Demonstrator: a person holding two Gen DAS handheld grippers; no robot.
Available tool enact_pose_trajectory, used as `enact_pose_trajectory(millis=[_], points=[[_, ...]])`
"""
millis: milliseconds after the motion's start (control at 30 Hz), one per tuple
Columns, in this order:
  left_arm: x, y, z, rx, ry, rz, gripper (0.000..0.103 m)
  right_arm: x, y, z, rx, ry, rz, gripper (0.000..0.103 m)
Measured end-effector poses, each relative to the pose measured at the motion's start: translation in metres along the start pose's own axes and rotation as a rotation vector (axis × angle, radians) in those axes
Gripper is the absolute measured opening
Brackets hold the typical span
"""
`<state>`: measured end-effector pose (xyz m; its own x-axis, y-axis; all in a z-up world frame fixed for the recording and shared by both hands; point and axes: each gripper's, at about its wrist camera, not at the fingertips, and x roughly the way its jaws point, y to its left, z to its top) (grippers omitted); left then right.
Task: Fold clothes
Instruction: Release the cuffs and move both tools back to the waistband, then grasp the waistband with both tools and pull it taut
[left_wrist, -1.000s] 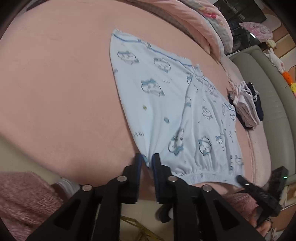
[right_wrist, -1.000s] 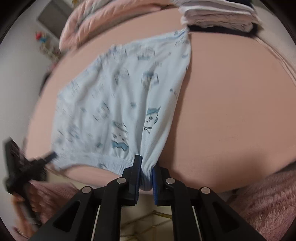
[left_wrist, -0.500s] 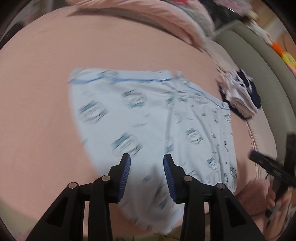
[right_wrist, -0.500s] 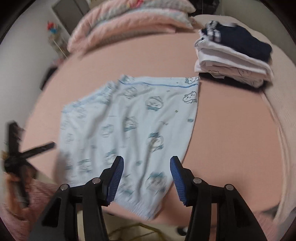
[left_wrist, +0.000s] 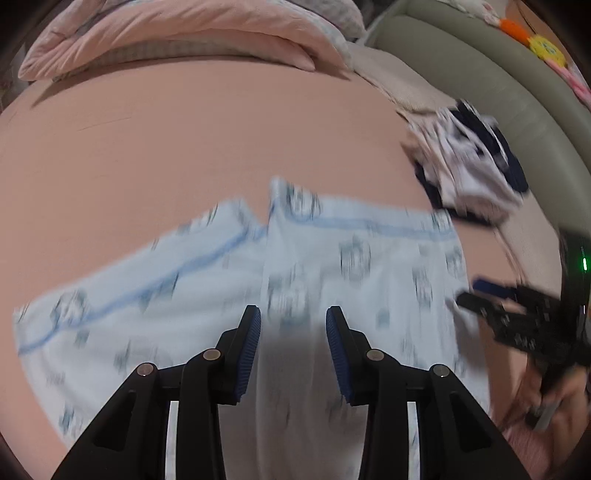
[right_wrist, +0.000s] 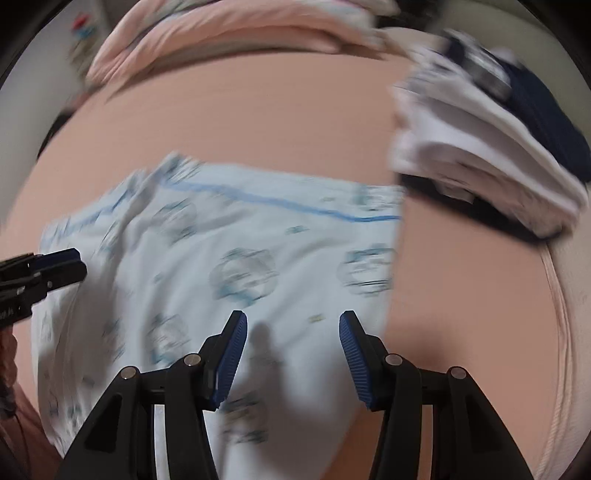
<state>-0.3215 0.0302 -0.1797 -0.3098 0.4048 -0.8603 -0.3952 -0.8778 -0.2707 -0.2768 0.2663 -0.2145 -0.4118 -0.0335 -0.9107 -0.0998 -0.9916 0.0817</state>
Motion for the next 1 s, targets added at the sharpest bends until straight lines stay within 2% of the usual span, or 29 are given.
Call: enact_pose_trajectory(millis=[67,200,267,300,367,433,467,533,633,733,800,833,900,967,1000], points=[[0.011,-0.003,0.02,0.008,-0.015,0.016,0.034,0.0,-0.015,0.006,0.02,0.005,0.001,0.052],[0.038,-0.012,0.053,0.084,-0.017,0.122,0.034,0.007,-0.032,0.019,0.018,0.009,-0.03,0.052],[0.057,-0.015,0.065,0.112,0.024,0.152,0.033,0.019,-0.039,0.027,0.027,0.035,-0.039,0.052],[0.065,-0.015,0.068,0.109,0.055,0.142,0.033,0.025,-0.043,0.031,0.031,0.047,-0.044,0.052],[0.079,-0.02,0.069,0.119,0.101,0.104,0.01,0.035,-0.045,0.029,0.029,0.052,-0.038,0.05],[0.078,-0.034,0.069,0.188,0.071,0.131,0.006,0.033,-0.039,0.027,-0.019,0.036,-0.007,0.02],[0.077,-0.038,0.071,0.205,0.057,0.128,0.006,0.029,-0.036,0.026,-0.038,0.027,0.014,0.0],[0.072,-0.039,0.077,0.189,0.029,0.092,0.006,0.019,-0.037,0.025,-0.04,-0.007,0.005,0.0],[0.076,-0.034,0.085,0.161,0.019,0.09,0.006,0.008,-0.051,0.024,-0.018,-0.033,-0.01,0.0],[0.093,-0.024,0.088,0.114,0.06,0.079,0.009,0.021,-0.066,0.024,0.027,0.006,-0.024,0.0],[0.094,-0.021,0.088,0.081,0.053,0.055,0.009,0.03,-0.076,0.025,0.064,0.027,-0.026,0.0],[0.088,-0.021,0.089,0.067,0.055,0.062,0.013,0.029,-0.08,0.026,0.086,0.022,-0.015,0.0],[0.064,-0.021,0.086,0.055,-0.022,0.058,0.023,0.025,-0.088,0.028,0.131,0.019,0.017,0.001],[0.034,-0.021,0.079,0.058,-0.102,0.05,0.041,0.011,-0.094,0.021,0.184,0.009,0.068,0.006],[0.02,-0.021,0.074,0.066,-0.13,0.05,0.044,0.0,-0.092,0.015,0.189,-0.005,0.09,0.006]])
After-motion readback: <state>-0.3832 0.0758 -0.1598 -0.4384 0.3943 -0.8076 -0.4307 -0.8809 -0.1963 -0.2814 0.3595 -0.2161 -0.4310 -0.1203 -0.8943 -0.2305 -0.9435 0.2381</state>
